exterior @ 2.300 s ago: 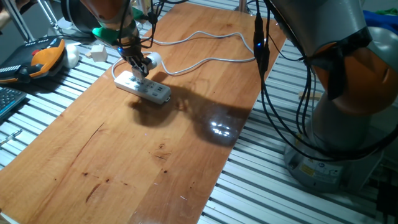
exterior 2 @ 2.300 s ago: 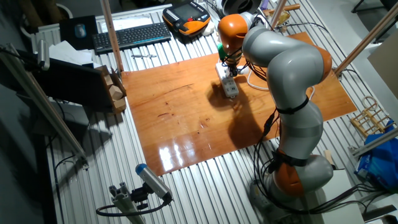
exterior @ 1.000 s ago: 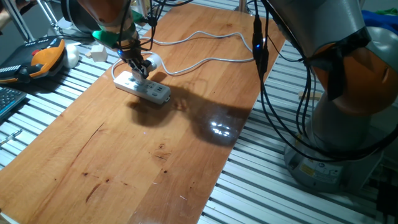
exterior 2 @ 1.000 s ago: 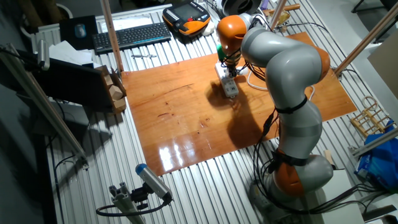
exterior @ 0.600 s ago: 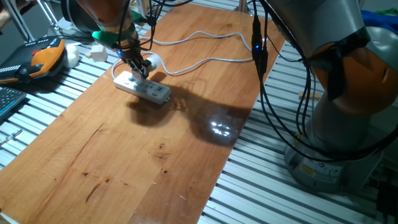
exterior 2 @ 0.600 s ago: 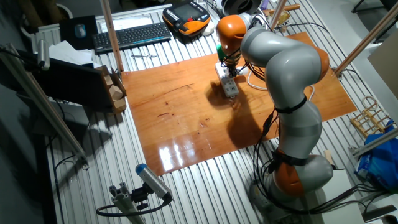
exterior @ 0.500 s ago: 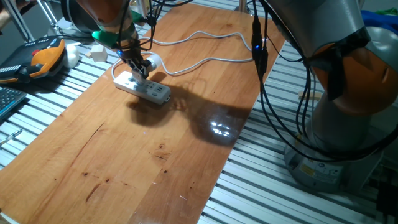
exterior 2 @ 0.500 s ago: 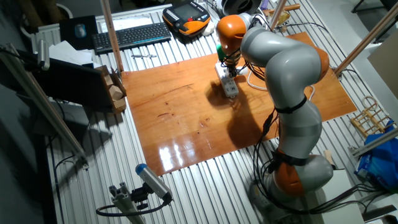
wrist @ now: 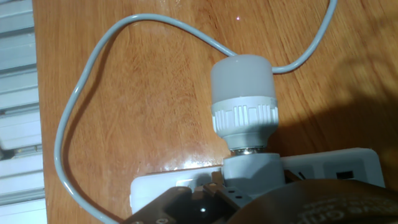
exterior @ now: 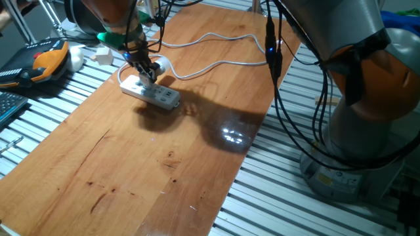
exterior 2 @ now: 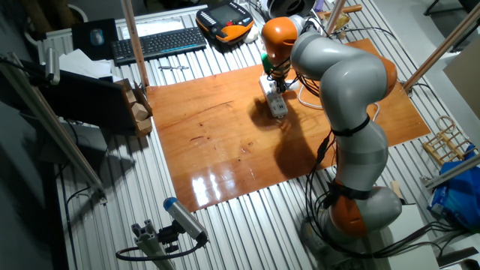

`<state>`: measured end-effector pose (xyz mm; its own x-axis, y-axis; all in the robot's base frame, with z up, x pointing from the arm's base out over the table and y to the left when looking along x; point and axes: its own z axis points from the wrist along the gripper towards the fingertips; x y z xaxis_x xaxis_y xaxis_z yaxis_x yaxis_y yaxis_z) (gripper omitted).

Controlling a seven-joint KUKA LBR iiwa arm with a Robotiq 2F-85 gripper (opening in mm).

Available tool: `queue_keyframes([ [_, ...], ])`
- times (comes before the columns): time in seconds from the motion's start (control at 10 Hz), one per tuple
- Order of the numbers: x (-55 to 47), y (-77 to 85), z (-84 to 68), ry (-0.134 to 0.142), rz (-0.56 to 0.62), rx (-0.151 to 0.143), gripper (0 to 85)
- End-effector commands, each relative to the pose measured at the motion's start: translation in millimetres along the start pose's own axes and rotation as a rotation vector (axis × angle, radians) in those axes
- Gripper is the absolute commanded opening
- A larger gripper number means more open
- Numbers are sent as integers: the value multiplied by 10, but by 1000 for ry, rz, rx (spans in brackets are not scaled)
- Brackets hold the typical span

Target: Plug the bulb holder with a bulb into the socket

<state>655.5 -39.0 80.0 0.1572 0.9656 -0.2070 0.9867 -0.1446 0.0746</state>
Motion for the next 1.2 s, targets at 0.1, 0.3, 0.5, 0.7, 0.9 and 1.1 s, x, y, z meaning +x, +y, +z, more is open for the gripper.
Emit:
queue_keyframes([
  [0.1, 0, -6, 13, 2, 6, -11, 0],
  [0.3, 0, -7, 18, 7, 0, -15, 0],
  [0.5, 0, -8, 14, 8, -12, -29, 0],
  [0.7, 3, -8, 11, 7, -32, -50, 0],
  [0.9, 5, -5, 8, 11, -34, -51, 0],
  [1.1, 6, 1, 13, 17, -29, -38, 170],
])
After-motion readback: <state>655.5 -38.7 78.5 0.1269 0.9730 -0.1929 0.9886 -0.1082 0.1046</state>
